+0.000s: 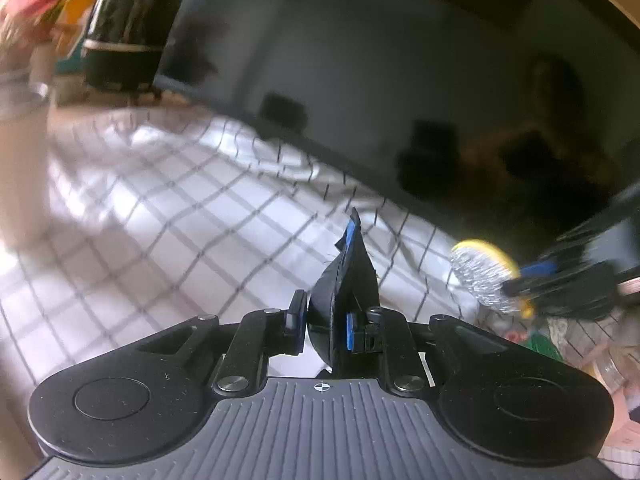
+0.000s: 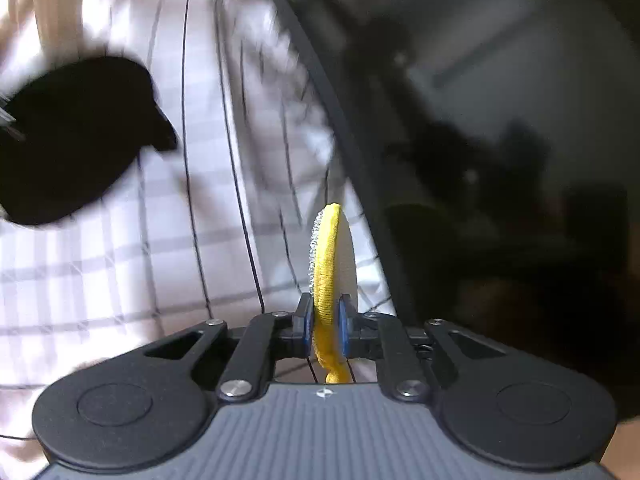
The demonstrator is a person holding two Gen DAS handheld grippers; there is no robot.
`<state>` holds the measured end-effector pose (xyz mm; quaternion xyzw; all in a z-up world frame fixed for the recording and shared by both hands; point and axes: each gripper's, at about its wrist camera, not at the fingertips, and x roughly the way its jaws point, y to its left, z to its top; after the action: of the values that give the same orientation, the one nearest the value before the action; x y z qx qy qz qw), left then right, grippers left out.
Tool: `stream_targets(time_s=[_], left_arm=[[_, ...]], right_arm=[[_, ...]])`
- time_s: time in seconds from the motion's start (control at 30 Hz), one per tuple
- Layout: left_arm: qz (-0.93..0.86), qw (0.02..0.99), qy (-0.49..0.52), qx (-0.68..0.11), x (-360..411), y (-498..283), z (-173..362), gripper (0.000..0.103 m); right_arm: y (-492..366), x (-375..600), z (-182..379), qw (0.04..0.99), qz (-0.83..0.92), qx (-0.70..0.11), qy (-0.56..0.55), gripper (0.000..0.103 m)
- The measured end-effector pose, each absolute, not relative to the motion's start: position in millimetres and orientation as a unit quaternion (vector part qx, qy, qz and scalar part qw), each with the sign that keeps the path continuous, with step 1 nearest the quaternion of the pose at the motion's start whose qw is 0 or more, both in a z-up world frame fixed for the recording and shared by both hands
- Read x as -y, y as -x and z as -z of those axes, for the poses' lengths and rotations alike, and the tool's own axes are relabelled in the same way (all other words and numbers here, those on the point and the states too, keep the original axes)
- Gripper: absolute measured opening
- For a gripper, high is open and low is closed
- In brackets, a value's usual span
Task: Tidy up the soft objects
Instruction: 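Carry the black cloth and yellow pad over the pink box and open both tools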
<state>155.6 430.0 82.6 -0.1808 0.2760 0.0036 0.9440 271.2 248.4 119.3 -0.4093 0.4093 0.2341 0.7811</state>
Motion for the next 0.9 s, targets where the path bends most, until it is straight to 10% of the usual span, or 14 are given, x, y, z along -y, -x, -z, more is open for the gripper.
stream_targets(time_s=[0.4,0.9], left_arm=[[0.013,0.973,0.069,-0.221,-370,-205,-169,0.02],[0.221,0.958,0.007,-0.185,-165,-209,-237,0.02]], right_arm=[[-195,-144,-273,0.876,-0.22,-0.296,0.311,0.012],[-138,83,-317,0.933,-0.043,-0.273,0.23,0.012]])
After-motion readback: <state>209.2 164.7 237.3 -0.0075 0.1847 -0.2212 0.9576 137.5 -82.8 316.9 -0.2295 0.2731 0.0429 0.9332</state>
